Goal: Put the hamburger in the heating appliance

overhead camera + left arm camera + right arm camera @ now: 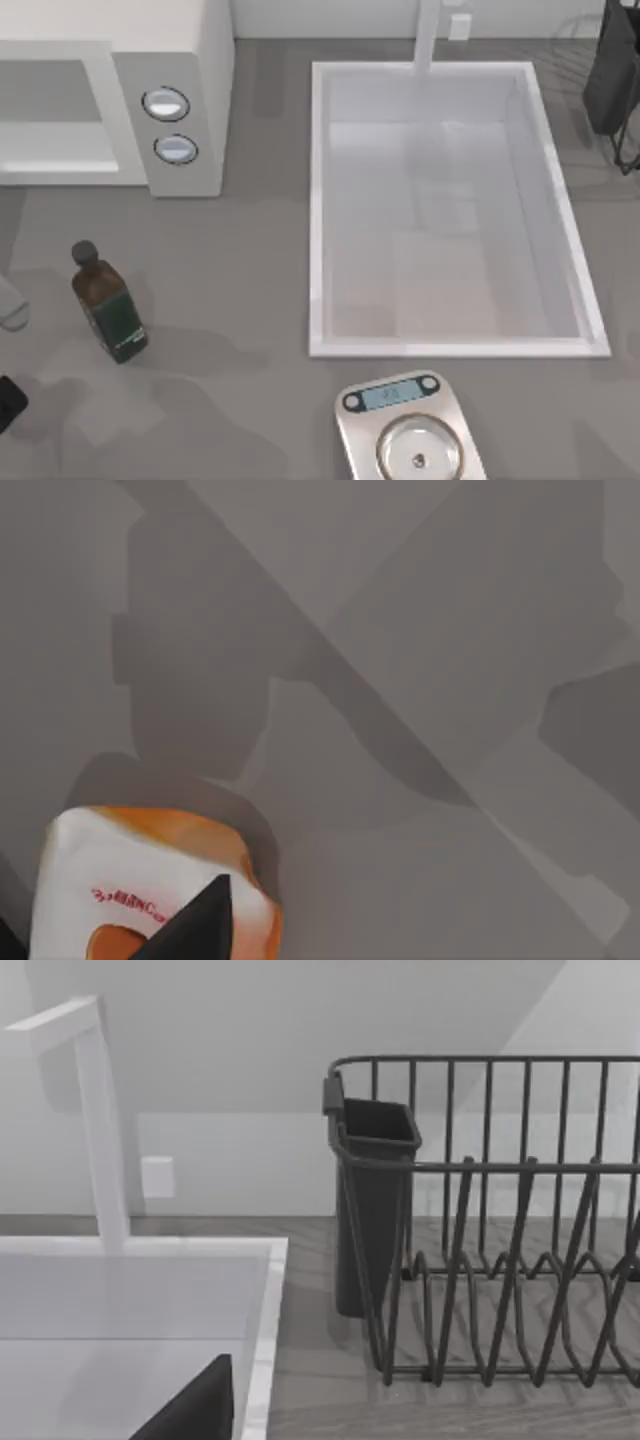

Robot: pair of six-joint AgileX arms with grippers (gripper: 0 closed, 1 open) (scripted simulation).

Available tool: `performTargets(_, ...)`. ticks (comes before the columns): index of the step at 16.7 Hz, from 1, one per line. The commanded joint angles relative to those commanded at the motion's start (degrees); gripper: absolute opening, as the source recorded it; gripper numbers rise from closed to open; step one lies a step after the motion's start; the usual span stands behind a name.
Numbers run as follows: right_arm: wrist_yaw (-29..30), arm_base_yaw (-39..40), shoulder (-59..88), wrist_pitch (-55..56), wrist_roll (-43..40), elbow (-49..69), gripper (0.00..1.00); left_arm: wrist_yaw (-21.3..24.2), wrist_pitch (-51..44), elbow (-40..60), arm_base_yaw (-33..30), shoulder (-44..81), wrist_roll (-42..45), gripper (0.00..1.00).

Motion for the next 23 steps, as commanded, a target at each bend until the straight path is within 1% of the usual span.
performTargets(5, 0.00, 0.00, 0.00, 0.00, 0.00, 0.00, 1.00, -0.65, -11.88, 14.72, 5.76, 20.08, 15.32, 1.00)
performTargets(10, 0.00, 0.00, 0.00, 0.00, 0.00, 0.00, 1.00, -1.06, -19.60, 27.44, 11.49, 31.81, 23.81, 1.00)
performTargets(15, 0.00, 0.00, 0.00, 0.00, 0.00, 0.00, 1.00, -1.11, -23.01, 34.83, 15.13, 35.60, 26.65, 1.00)
performTargets(20, 0.00, 0.00, 0.00, 0.00, 0.00, 0.00, 1.00, -1.10, -23.30, 35.57, 15.52, 35.81, 26.83, 1.00)
performTargets(21, 0.00, 0.00, 0.00, 0.00, 0.00, 0.00, 1.00, -0.85, -23.67, 35.12, 14.29, 35.80, 26.57, 1.00)
performTargets(23, 0.00, 0.00, 0.00, 0.00, 0.00, 0.00, 1.00, -0.95, -22.85, 34.92, 14.54, 36.01, 26.38, 1.00)
